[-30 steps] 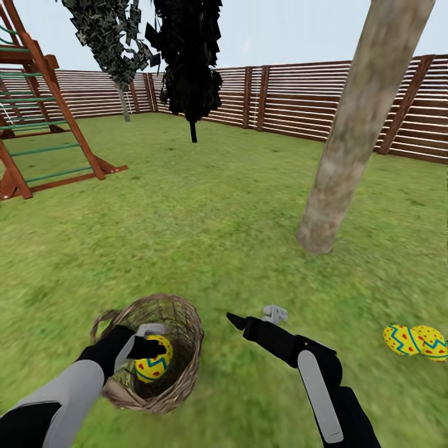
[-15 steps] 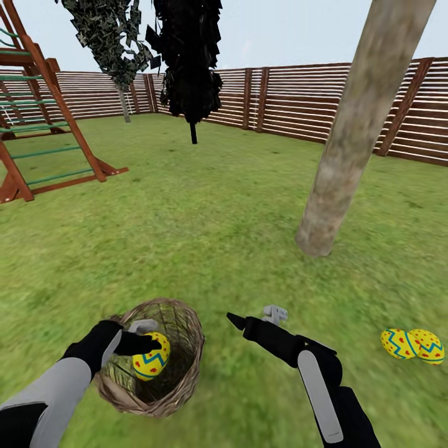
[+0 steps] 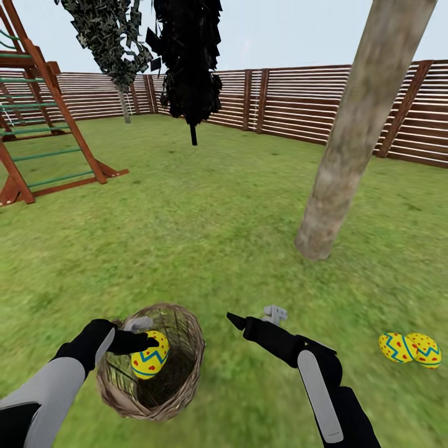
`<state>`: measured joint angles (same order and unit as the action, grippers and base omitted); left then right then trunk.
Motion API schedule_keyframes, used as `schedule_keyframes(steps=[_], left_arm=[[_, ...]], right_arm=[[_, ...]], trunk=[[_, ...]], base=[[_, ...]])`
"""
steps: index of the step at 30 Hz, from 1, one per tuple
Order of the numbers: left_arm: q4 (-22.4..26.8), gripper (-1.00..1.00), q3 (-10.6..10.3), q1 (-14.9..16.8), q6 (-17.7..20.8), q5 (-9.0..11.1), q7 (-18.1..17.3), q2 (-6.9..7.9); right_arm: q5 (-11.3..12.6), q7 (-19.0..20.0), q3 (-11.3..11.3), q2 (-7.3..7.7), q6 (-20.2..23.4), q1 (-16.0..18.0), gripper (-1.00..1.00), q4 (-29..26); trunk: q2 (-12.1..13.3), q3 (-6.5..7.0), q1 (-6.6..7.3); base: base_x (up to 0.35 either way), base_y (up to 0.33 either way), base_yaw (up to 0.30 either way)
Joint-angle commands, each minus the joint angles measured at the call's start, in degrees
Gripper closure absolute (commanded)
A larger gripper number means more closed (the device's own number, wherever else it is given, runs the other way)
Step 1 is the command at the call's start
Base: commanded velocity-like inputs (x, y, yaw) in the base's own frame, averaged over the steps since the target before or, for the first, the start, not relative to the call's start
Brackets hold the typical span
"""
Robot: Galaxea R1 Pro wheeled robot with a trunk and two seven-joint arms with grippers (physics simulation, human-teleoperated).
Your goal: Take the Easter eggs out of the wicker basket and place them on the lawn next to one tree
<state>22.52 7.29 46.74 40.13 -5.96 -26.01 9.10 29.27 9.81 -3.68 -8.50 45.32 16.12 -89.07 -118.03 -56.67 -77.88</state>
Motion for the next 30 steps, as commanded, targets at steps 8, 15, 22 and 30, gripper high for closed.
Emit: schedule_keyframes(steps=[8, 15, 22, 30], left_arm=[[0.1, 1.0, 0.4, 0.0, 0.2, -0.6, -0.4, -0.11], [0.1, 1.0, 0.4, 0.0, 0.2, -0.6, -0.4, -0.13], [0.1, 1.0, 0.4, 0.0, 0.2, -0.7, -0.4, -0.16], [0.1, 1.0, 0.3, 0.0, 0.3, -0.7, -0.4, -0.22]], right_arm=[[-0.3, 0.3, 0.1, -0.03, 0.3, 0.0, -1.0, 0.0], [-0.3, 0.3, 0.1, -0.03, 0.3, 0.1, -1.0, 0.0], [-0.3, 0.3, 0.1, -0.06, 0.3, 0.0, -1.0, 0.0], [-0.3, 0.3, 0.1, -0.11, 0.3, 0.1, -1.0, 0.0]], trunk=[[3.2, 1.67, 1.77], [6.0, 3.43, 3.31], [8.8, 4.7, 4.85], [12.0, 6.14, 6.6]], base=[[0.0, 0.0, 0.0], [0.0, 0.0, 0.0], [0.0, 0.0, 0.0], [-0.014, 0.0, 0.0]])
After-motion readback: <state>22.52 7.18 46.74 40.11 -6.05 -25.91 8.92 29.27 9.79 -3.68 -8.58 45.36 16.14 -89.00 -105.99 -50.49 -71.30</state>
